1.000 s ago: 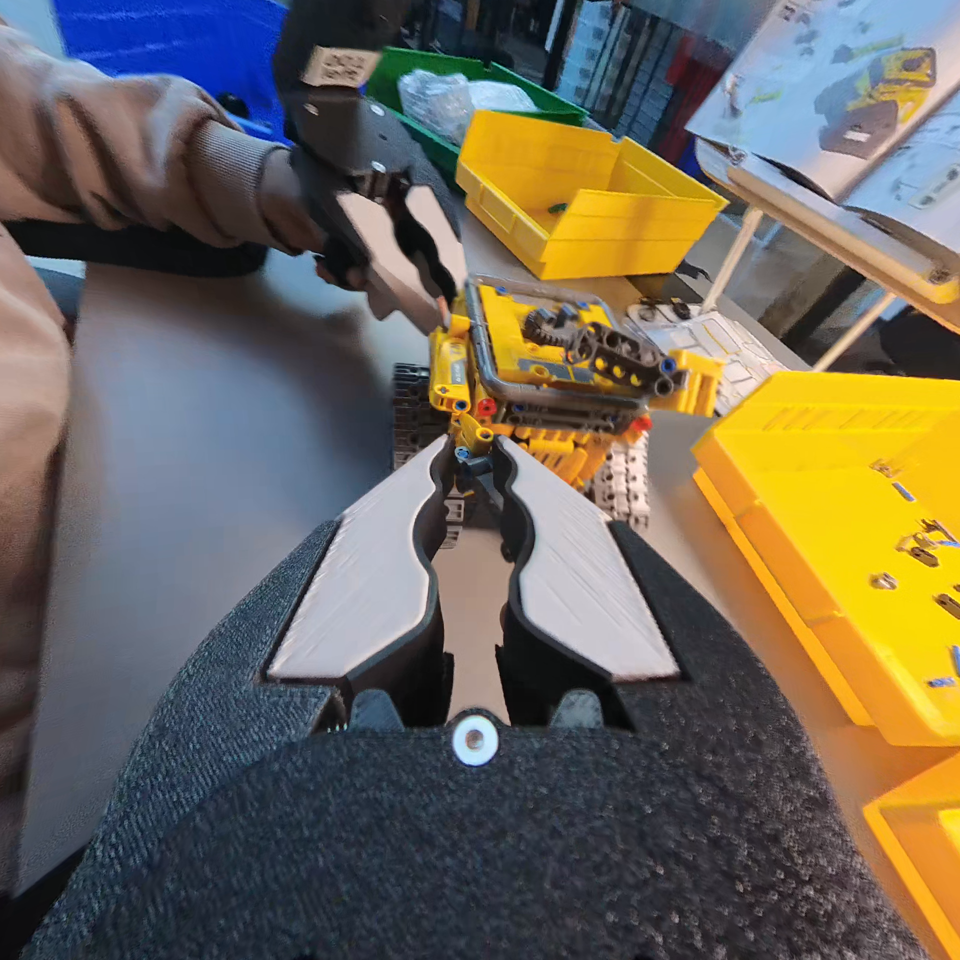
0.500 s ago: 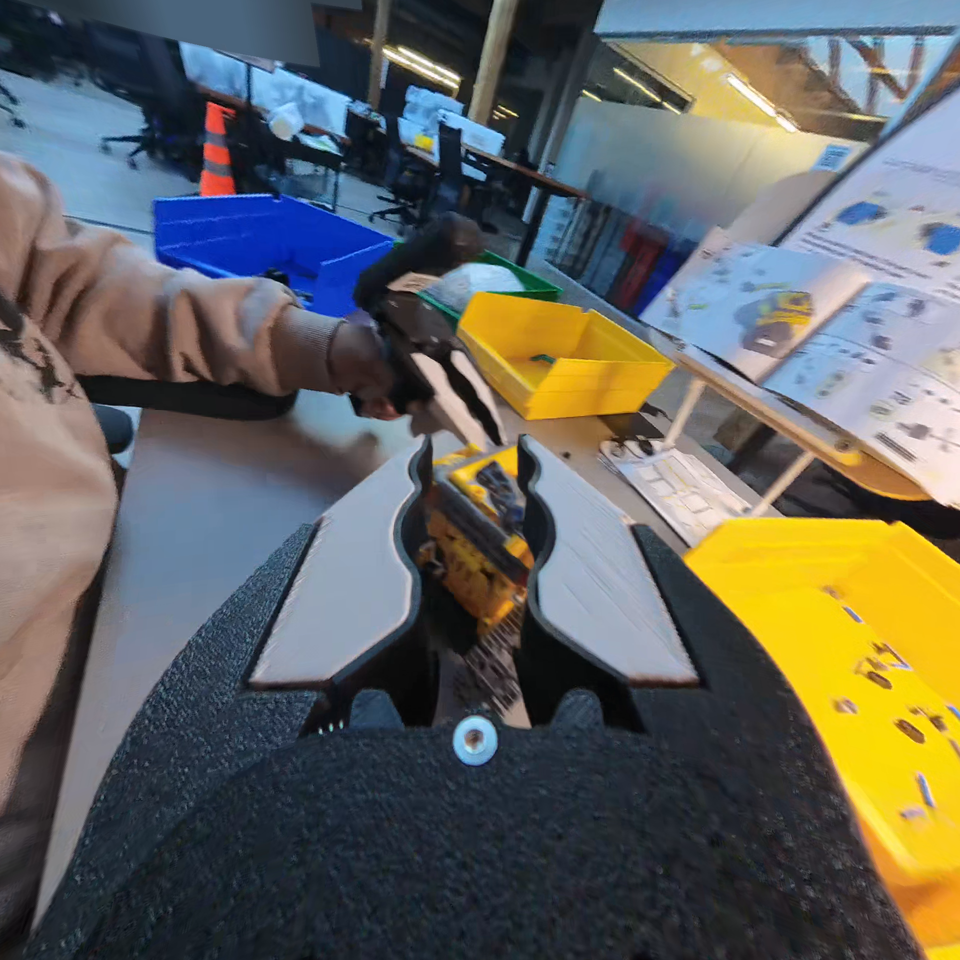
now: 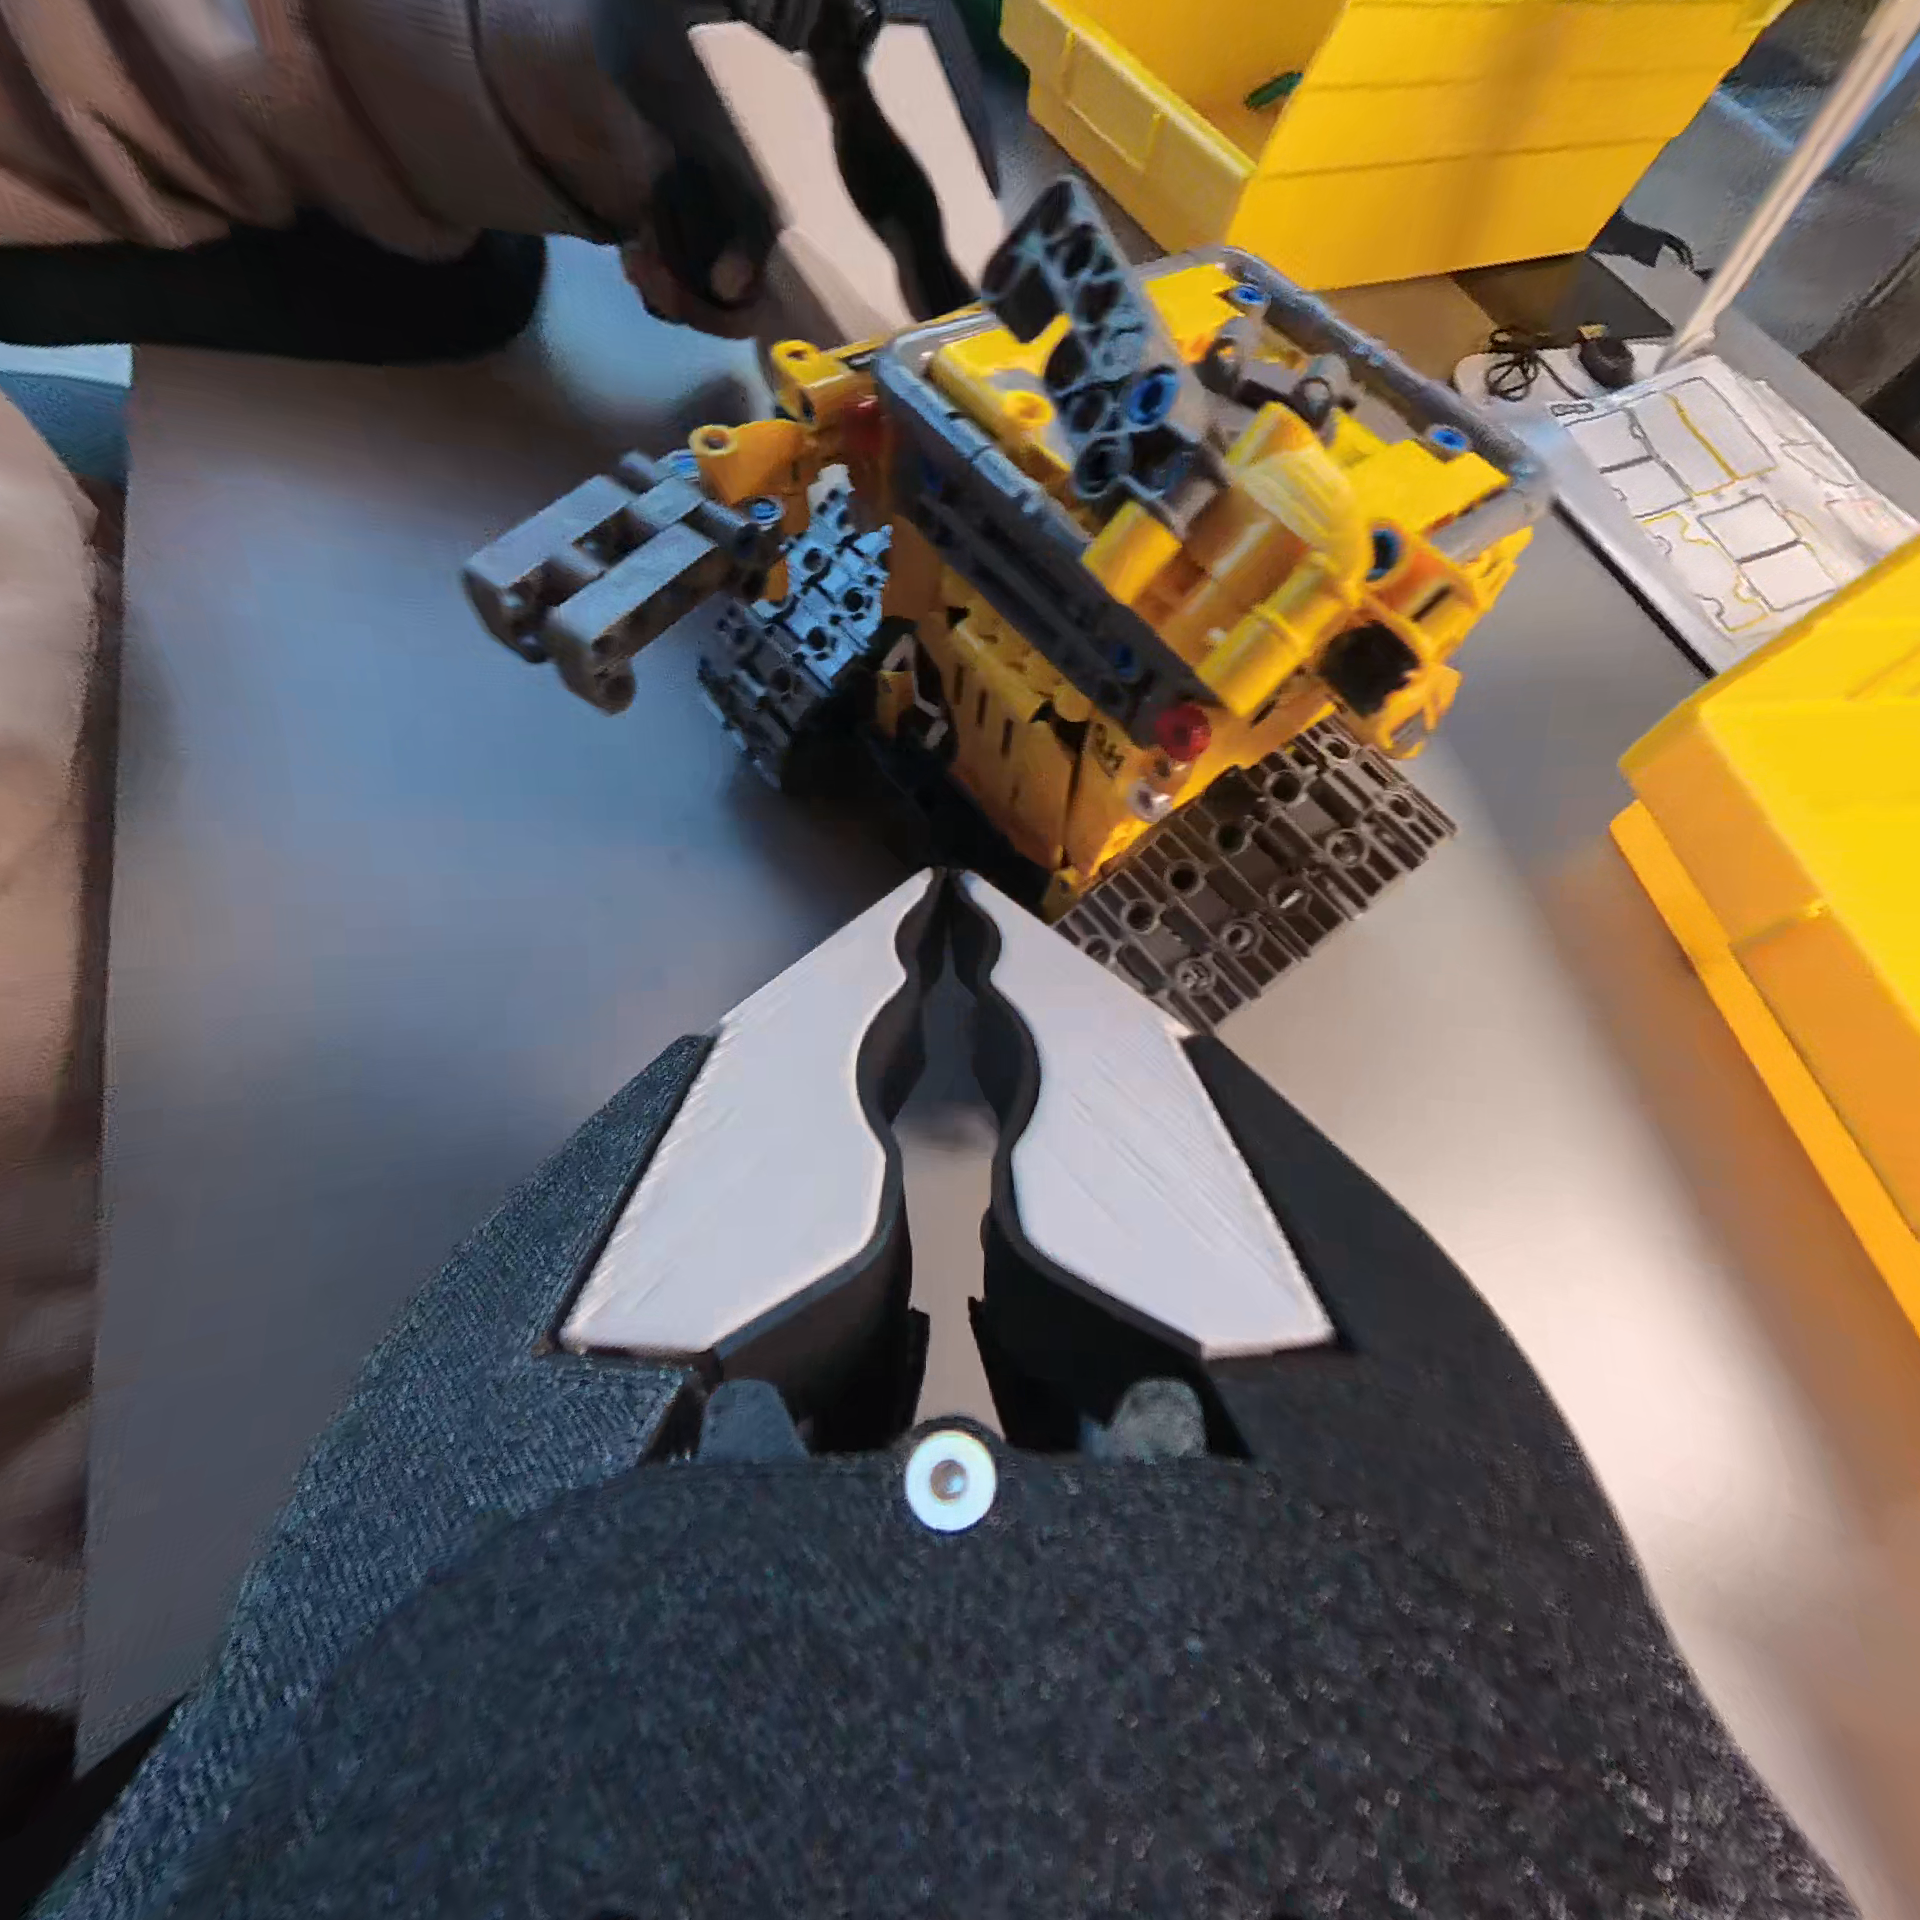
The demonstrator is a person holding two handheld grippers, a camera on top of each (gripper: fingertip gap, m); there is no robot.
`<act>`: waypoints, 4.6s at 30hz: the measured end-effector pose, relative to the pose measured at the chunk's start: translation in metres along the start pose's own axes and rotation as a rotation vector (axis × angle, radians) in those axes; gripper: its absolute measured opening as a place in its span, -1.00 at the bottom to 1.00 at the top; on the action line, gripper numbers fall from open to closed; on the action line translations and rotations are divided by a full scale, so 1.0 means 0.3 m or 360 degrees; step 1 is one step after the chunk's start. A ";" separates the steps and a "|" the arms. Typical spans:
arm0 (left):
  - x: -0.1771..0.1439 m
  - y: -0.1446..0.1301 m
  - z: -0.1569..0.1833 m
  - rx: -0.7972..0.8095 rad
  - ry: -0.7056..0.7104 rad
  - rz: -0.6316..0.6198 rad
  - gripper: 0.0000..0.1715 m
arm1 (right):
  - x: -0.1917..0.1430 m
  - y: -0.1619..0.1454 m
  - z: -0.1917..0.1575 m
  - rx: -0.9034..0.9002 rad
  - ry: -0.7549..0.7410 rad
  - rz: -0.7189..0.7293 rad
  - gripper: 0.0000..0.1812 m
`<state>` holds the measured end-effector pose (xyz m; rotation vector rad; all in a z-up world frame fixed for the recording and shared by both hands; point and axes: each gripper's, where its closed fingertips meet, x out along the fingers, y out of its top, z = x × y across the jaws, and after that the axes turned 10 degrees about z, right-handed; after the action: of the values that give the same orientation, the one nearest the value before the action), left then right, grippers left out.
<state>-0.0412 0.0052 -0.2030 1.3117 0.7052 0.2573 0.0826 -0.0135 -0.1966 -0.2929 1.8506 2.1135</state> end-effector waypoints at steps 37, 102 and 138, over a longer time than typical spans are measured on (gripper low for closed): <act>-0.006 0.154 0.113 -0.0730 -0.0555 0.0131 -0.72 | 0.038 0.201 -0.013 -0.0592 0.0462 -0.0347 -0.29; -0.308 0.101 -0.024 -0.0971 -0.0392 0.0558 -0.73 | 0.128 0.170 0.250 0.0496 0.0961 -0.0624 -0.95; -0.279 0.105 0.013 -0.0925 -0.0351 0.0611 -0.73 | -0.876 -0.245 0.571 0.1374 -0.1411 0.0178 -0.95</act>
<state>-0.0965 -0.0359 -0.1457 0.8848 0.1583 0.5716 0.3629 0.1377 -0.1469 0.8132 1.9346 0.9870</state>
